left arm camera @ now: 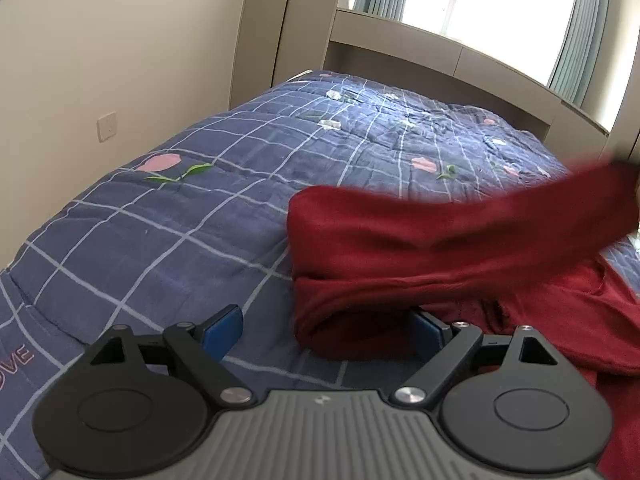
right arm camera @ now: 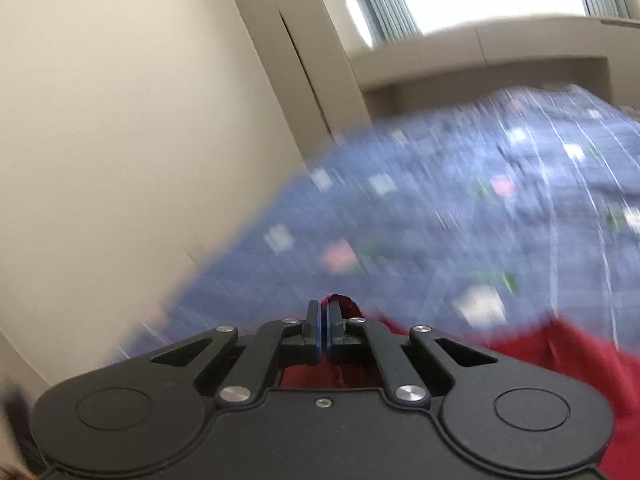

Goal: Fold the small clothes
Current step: 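Grasp the red sweater edge with the right gripper and lift it over the body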

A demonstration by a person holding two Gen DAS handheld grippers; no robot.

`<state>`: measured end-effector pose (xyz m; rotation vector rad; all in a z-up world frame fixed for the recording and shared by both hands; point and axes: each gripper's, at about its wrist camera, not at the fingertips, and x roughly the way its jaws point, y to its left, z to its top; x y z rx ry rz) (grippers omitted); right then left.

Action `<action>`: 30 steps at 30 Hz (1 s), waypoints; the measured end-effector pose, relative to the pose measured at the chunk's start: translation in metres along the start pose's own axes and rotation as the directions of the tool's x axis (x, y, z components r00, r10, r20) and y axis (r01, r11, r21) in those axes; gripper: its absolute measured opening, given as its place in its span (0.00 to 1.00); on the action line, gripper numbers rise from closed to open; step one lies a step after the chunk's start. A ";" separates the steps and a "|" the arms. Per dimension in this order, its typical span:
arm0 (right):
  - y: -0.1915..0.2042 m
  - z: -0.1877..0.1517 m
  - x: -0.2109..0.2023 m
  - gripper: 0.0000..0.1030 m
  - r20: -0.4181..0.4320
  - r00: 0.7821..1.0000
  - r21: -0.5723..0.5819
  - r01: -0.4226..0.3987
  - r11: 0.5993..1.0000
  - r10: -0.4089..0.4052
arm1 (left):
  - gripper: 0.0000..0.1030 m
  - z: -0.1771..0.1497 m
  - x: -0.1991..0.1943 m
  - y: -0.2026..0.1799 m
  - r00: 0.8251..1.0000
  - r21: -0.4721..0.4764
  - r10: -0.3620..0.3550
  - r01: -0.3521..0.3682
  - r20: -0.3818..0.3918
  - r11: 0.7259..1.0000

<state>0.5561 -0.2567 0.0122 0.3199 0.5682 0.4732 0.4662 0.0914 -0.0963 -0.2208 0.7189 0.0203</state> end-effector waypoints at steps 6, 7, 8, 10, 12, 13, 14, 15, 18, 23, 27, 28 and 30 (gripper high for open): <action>0.042 0.088 -0.037 0.01 0.151 0.979 -0.023 -0.136 0.990 0.138 | 0.88 0.008 0.003 -0.020 0.999 -0.010 -0.031 0.031 0.020 0.999; 0.048 0.098 -0.041 0.01 0.164 0.976 -0.039 -0.140 0.989 0.145 | 0.88 0.008 0.004 -0.024 0.999 -0.006 -0.029 0.029 0.022 1.000; 0.054 0.106 -0.043 0.01 0.175 0.974 -0.059 -0.137 0.989 0.145 | 0.87 0.010 0.008 -0.029 1.000 -0.001 -0.022 0.022 0.021 1.000; 0.064 0.118 -0.047 0.01 0.182 0.973 -0.093 -0.129 0.987 0.145 | 0.64 0.012 0.013 -0.037 1.000 0.008 0.000 0.000 0.006 1.000; 0.071 0.123 -0.049 0.01 0.175 0.975 -0.122 -0.119 0.985 0.139 | 0.44 0.014 0.017 -0.042 1.000 0.016 -0.002 0.002 -0.012 1.000; 0.072 0.124 -0.050 0.01 0.171 0.977 -0.137 -0.108 0.985 0.131 | 0.26 0.015 0.017 -0.044 1.000 0.023 -0.001 0.002 -0.013 1.000; 0.072 0.123 -0.052 0.01 0.168 0.978 -0.150 -0.097 0.984 0.122 | 0.19 0.016 0.016 -0.045 1.000 0.039 0.004 -0.004 -0.005 0.999; 0.070 0.121 -0.054 0.01 0.164 0.980 -0.160 -0.086 0.983 0.112 | 0.14 0.017 0.014 -0.047 1.000 0.066 0.019 -0.019 0.006 0.998; 0.057 0.108 -0.063 0.01 0.159 0.984 -0.150 -0.050 0.987 0.074 | 0.08 0.023 0.004 -0.045 0.997 0.133 0.050 -0.058 0.063 0.989; 0.006 0.059 -0.076 0.01 0.117 0.993 -0.075 0.037 0.997 -0.028 | 0.07 0.023 0.009 -0.042 0.996 0.221 0.068 -0.080 0.061 0.972; -0.044 0.003 -0.072 0.01 0.016 0.991 0.020 0.130 0.991 -0.130 | 0.07 0.008 0.015 -0.045 0.997 0.291 0.067 -0.077 0.043 0.954; -0.055 -0.011 -0.071 0.01 -0.007 0.988 0.039 0.154 0.987 -0.154 | 0.09 0.004 0.013 -0.045 0.998 0.301 0.054 -0.064 0.041 0.952; -0.073 -0.036 -0.073 0.01 -0.040 0.983 0.092 0.184 0.979 -0.181 | 0.18 -0.001 0.009 -0.047 0.999 0.312 0.027 -0.033 0.023 0.950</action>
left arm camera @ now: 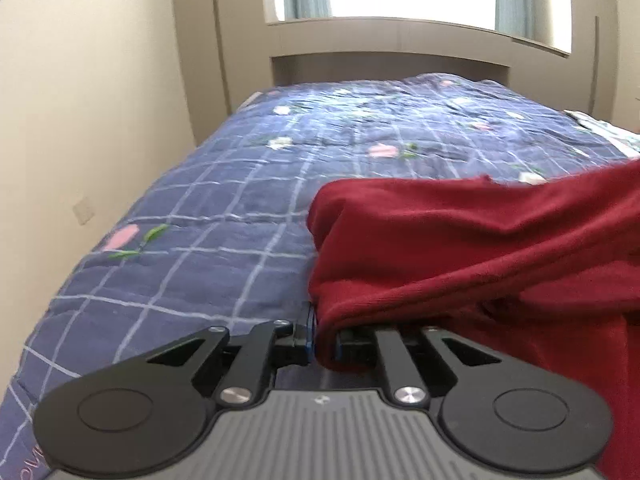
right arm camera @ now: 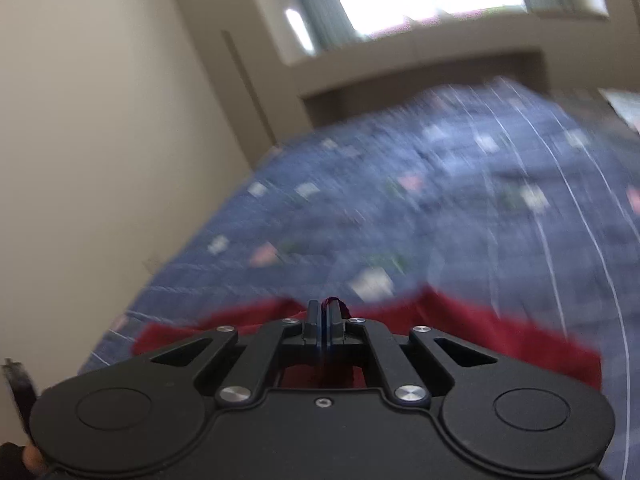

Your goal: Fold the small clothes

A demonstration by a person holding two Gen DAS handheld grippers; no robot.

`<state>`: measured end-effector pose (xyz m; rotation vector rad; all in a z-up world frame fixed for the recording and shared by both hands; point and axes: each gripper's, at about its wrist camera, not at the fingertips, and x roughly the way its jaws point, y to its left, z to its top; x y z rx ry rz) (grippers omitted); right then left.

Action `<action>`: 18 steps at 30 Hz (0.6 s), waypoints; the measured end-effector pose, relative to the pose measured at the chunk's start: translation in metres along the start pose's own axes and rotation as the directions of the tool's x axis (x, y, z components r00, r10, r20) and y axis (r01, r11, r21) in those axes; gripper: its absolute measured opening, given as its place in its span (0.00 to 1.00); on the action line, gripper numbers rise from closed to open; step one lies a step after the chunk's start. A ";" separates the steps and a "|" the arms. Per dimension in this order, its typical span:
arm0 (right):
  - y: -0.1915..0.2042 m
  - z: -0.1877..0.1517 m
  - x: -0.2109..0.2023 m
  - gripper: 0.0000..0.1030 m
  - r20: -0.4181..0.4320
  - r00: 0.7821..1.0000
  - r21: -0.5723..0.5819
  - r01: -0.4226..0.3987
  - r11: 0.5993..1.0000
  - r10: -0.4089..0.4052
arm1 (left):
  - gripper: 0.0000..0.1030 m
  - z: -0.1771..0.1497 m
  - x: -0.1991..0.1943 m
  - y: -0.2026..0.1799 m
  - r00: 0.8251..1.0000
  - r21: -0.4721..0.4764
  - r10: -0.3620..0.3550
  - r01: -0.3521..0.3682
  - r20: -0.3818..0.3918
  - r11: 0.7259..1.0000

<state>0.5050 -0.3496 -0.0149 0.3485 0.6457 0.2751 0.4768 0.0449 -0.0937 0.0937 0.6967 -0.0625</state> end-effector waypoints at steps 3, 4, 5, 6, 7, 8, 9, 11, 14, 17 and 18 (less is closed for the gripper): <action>-0.017 -0.029 0.003 0.01 -0.024 1.000 0.050 0.020 0.999 -0.019 | 0.55 -0.005 -0.008 -0.001 0.999 0.009 -0.035 0.035 -0.008 0.999; -0.021 -0.035 0.002 0.01 -0.025 0.999 0.060 0.022 0.998 -0.021 | 0.69 -0.006 -0.012 0.001 0.999 0.010 -0.042 0.042 -0.003 0.999; -0.025 -0.041 0.001 0.01 -0.024 0.999 0.068 0.023 0.997 -0.021 | 0.75 -0.007 -0.018 0.004 0.998 0.006 -0.056 0.056 0.004 0.998; -0.027 -0.043 0.002 0.01 -0.022 1.000 0.074 0.024 0.997 -0.022 | 0.84 -0.008 -0.023 0.010 0.997 -0.009 -0.082 0.083 0.008 0.997; -0.028 -0.046 0.000 0.01 -0.023 0.999 0.080 0.025 0.997 -0.023 | 0.89 -0.008 -0.027 0.015 0.994 -0.031 -0.107 0.107 0.012 0.994; -0.031 -0.050 0.001 0.01 -0.027 0.999 0.082 0.026 0.996 -0.024 | 0.90 -0.007 -0.030 0.022 0.990 -0.066 -0.138 0.139 0.017 0.988; -0.032 -0.053 0.003 0.01 -0.030 0.999 0.082 0.026 0.996 -0.024 | 0.91 -0.006 -0.031 0.030 0.986 -0.101 -0.165 0.166 0.019 0.981; -0.034 -0.058 0.000 0.01 -0.036 0.999 0.079 0.028 0.997 -0.025 | 0.93 0.001 -0.027 0.044 0.978 -0.185 -0.208 0.208 0.019 0.961; -0.035 -0.065 -0.001 0.02 -0.035 0.999 0.082 0.027 0.996 -0.025 | 0.94 0.016 -0.007 0.063 0.963 -0.324 -0.267 0.261 0.028 0.909; -0.037 -0.070 -0.001 0.10 -0.041 0.999 0.094 0.024 0.995 -0.020 | 0.94 0.031 0.021 0.079 0.941 -0.429 -0.337 0.319 0.034 0.845; -0.037 -0.072 -0.002 0.13 -0.042 0.999 0.091 0.027 0.995 -0.023 | 0.94 0.035 0.029 0.085 0.936 -0.462 -0.349 0.326 0.037 0.825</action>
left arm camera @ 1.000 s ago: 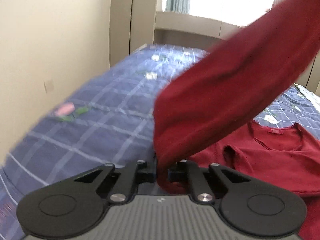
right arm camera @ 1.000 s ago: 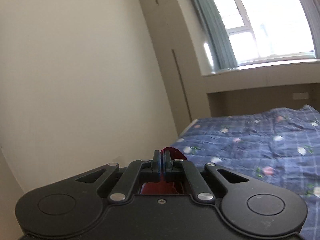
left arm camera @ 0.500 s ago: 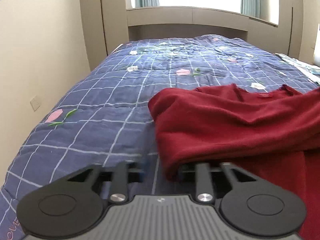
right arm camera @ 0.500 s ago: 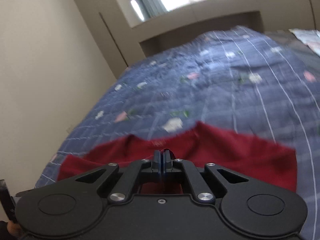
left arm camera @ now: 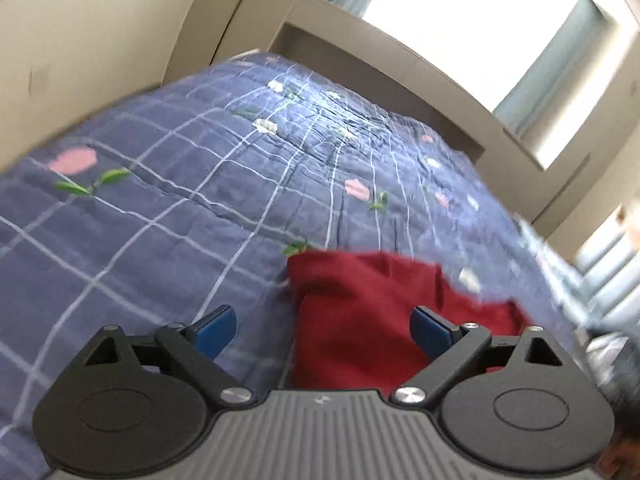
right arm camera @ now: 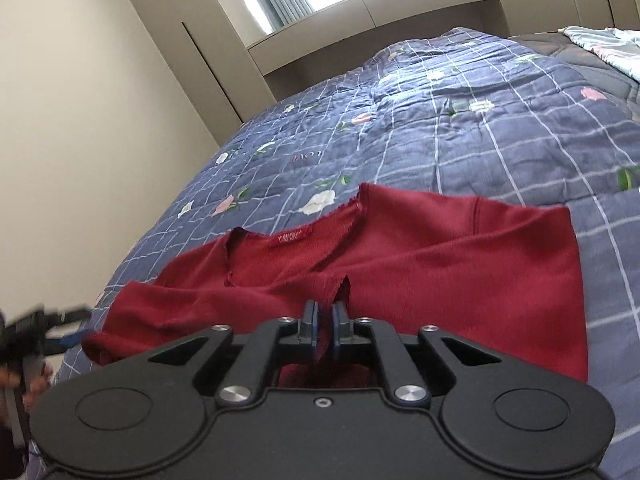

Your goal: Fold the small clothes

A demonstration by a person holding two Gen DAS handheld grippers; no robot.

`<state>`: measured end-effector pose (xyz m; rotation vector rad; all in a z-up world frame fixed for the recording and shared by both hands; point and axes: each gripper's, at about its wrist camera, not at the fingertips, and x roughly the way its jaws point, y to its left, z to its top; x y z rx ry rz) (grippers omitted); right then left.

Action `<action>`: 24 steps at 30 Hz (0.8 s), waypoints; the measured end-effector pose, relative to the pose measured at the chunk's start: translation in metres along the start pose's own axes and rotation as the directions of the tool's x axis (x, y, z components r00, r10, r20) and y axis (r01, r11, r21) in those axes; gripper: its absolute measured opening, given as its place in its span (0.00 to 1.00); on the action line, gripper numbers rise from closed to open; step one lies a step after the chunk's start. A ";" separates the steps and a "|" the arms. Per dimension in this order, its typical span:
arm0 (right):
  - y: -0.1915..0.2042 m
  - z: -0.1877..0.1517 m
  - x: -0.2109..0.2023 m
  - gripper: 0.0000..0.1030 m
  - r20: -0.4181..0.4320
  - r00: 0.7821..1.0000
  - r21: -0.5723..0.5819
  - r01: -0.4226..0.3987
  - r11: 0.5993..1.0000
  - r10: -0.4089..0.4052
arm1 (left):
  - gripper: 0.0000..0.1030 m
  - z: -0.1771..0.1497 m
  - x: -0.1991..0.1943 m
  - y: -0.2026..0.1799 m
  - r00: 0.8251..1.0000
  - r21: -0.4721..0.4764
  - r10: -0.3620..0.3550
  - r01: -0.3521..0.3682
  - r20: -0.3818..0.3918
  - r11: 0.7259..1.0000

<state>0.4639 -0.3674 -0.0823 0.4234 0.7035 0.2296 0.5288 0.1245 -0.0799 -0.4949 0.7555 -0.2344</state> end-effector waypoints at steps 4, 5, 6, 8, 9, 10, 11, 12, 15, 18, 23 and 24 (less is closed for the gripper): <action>-0.005 -0.009 -0.004 0.25 -0.006 1.000 -0.003 -0.005 1.000 0.005 | 0.94 0.015 0.025 0.008 0.998 -0.016 0.030 -0.031 -0.049 0.999; -0.006 -0.010 -0.004 0.29 -0.009 1.000 0.002 -0.012 1.000 0.012 | 0.93 0.018 0.032 0.009 0.997 -0.013 0.035 -0.036 -0.067 0.999; -0.007 -0.011 -0.003 0.30 -0.010 1.000 0.006 -0.016 1.000 0.016 | 0.91 0.019 0.038 0.010 0.996 -0.016 0.033 -0.034 -0.083 0.999; -0.006 -0.013 -0.002 0.31 -0.007 1.000 0.002 -0.013 1.000 0.013 | 0.87 0.021 0.050 0.014 0.994 -0.043 0.017 -0.022 -0.111 0.999; -0.005 -0.014 -0.001 0.32 -0.004 1.000 -0.002 -0.013 1.000 0.013 | 0.83 0.021 0.053 0.014 0.994 -0.059 0.008 -0.014 -0.113 0.998; -0.004 -0.014 -0.001 0.33 -0.001 1.000 -0.008 -0.013 1.000 0.013 | 0.76 0.022 0.056 0.015 0.994 -0.075 -0.007 -0.002 -0.113 0.997; -0.001 -0.015 0.000 0.33 0.001 1.000 -0.017 -0.011 1.000 0.011 | 0.71 0.023 0.059 0.014 0.993 -0.088 -0.028 0.017 -0.116 0.996; 0.001 -0.015 0.000 0.33 0.004 1.000 -0.030 -0.009 1.000 0.009 | 0.56 0.024 0.062 0.013 0.992 -0.096 -0.047 0.036 -0.121 0.995; 0.008 -0.017 0.000 0.20 0.014 1.000 -0.070 -0.001 0.998 0.001 | 0.18 0.026 0.065 0.001 0.992 -0.051 -0.053 0.047 -0.118 0.998; 0.014 -0.017 -0.004 0.03 0.034 0.999 -0.109 0.015 0.994 -0.012 | 0.10 0.030 0.054 -0.021 0.998 0.089 -0.033 0.037 -0.046 0.995; 0.017 -0.019 -0.005 0.02 0.042 0.997 -0.129 0.065 0.989 -0.060 | 0.09 0.031 0.056 -0.039 1.000 0.218 0.029 -0.028 0.000 0.976; 0.016 -0.020 -0.004 0.02 0.037 0.998 -0.123 0.062 0.991 -0.058 | 0.09 0.030 0.061 -0.039 0.999 0.221 0.049 -0.044 -0.015 0.974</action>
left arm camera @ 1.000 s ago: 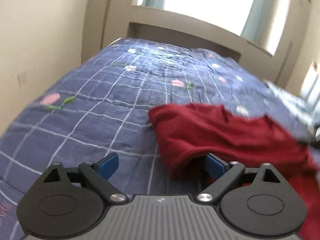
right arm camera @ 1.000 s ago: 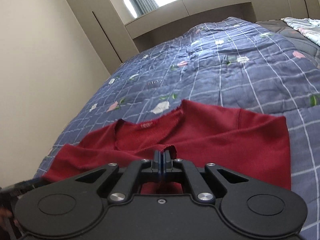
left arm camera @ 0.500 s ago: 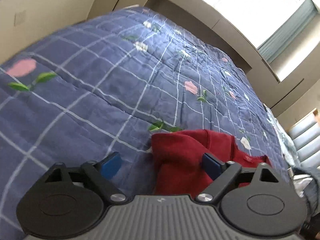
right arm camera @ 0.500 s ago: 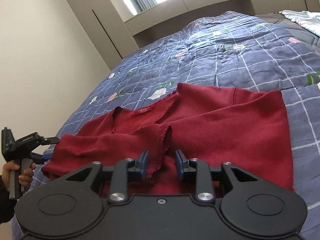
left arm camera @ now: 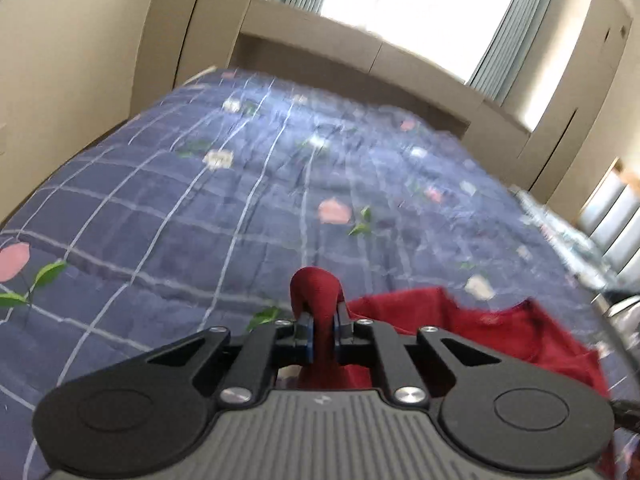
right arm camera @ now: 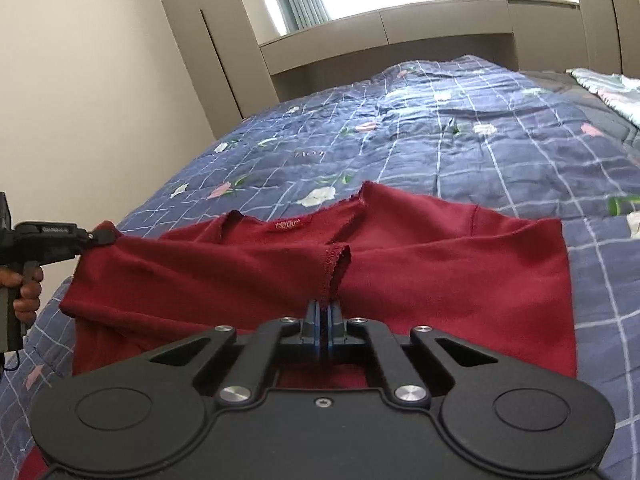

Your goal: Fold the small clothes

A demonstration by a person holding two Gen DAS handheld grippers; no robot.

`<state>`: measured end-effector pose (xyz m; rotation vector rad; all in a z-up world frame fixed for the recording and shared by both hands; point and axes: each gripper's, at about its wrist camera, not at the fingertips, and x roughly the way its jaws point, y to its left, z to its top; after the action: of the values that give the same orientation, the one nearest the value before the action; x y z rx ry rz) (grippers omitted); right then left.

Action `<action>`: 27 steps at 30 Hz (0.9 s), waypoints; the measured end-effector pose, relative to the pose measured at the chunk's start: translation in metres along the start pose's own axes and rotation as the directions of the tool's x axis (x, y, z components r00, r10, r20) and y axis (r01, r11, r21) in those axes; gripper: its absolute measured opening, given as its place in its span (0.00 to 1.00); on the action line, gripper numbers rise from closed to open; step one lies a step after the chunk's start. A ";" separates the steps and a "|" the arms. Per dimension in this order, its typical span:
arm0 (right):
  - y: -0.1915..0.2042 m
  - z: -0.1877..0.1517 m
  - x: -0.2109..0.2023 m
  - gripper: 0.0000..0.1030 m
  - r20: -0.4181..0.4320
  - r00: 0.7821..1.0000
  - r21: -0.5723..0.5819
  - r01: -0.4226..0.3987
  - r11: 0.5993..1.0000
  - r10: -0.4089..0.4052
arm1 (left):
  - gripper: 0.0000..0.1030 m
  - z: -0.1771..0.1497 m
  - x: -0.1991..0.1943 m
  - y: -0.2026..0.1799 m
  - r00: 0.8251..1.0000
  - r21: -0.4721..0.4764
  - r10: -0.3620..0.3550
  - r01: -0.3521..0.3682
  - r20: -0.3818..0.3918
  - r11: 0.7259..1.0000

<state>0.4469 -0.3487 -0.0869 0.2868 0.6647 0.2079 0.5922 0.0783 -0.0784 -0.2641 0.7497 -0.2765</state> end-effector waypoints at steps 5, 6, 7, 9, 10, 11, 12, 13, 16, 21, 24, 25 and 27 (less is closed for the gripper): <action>0.000 -0.002 0.001 0.02 -0.002 1.000 0.009 -0.012 1.000 0.012 | 0.46 -0.009 -0.003 0.014 1.000 -0.099 0.022 -0.023 -0.013 0.995; 0.000 -0.002 0.000 0.03 -0.001 1.000 0.005 -0.016 1.000 0.016 | 0.59 -0.011 -0.010 0.017 1.000 -0.113 0.019 -0.020 -0.003 0.993; 0.000 -0.002 0.000 0.03 -0.004 1.000 0.003 -0.020 1.000 0.020 | 0.69 -0.015 -0.017 0.020 1.000 -0.122 0.019 -0.018 0.010 0.992; -0.002 -0.003 0.000 0.12 -0.010 0.999 0.013 -0.032 0.999 0.032 | 0.80 -0.024 -0.034 0.025 0.999 -0.130 0.019 -0.015 0.027 0.991; -0.003 -0.003 -0.001 0.15 -0.013 0.999 0.026 -0.037 0.999 0.037 | 0.82 -0.030 -0.040 0.027 0.999 -0.133 0.018 -0.014 0.027 0.991; -0.004 -0.004 -0.001 0.19 -0.013 0.999 0.041 -0.049 0.998 0.050 | 0.82 -0.036 -0.047 0.030 1.000 -0.140 0.016 -0.013 0.021 0.990; -0.005 -0.004 -0.001 0.21 -0.014 0.998 0.053 -0.058 0.997 0.059 | 0.82 -0.042 -0.052 0.032 1.000 -0.146 0.009 -0.007 0.009 0.989; -0.005 -0.005 -0.001 0.21 -0.014 0.998 0.057 -0.059 0.997 0.060 | 0.82 -0.048 -0.054 0.033 1.000 -0.152 0.002 -0.003 -0.008 0.988; -0.002 -0.004 -0.001 0.17 -0.019 0.999 0.046 -0.044 0.998 0.045 | 0.75 -0.062 -0.054 0.037 0.998 -0.184 -0.020 0.008 -0.061 0.983; 0.007 -0.002 -0.011 0.01 0.005 1.000 0.013 -0.012 1.000 0.012 | 0.31 -0.067 -0.050 0.030 0.993 -0.198 -0.063 0.043 -0.095 0.979; 0.011 -0.002 -0.016 0.01 -0.006 1.000 0.004 0.018 1.000 -0.018 | 0.32 -0.068 -0.050 0.023 0.994 -0.165 -0.031 0.014 -0.102 0.986; 0.011 -0.003 -0.016 0.01 -0.016 1.000 0.006 0.026 1.000 -0.026 | 0.39 -0.067 -0.050 0.021 0.994 -0.152 -0.018 0.001 -0.106 0.988; 0.010 -0.007 -0.013 0.01 -0.021 0.999 0.000 0.041 0.999 -0.041 | 0.53 -0.065 -0.052 0.018 0.995 -0.143 0.019 -0.033 -0.101 0.989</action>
<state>0.4312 -0.3421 -0.0815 0.2714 0.6909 0.1719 0.5126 0.1038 -0.0974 -0.3791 0.8727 -0.2117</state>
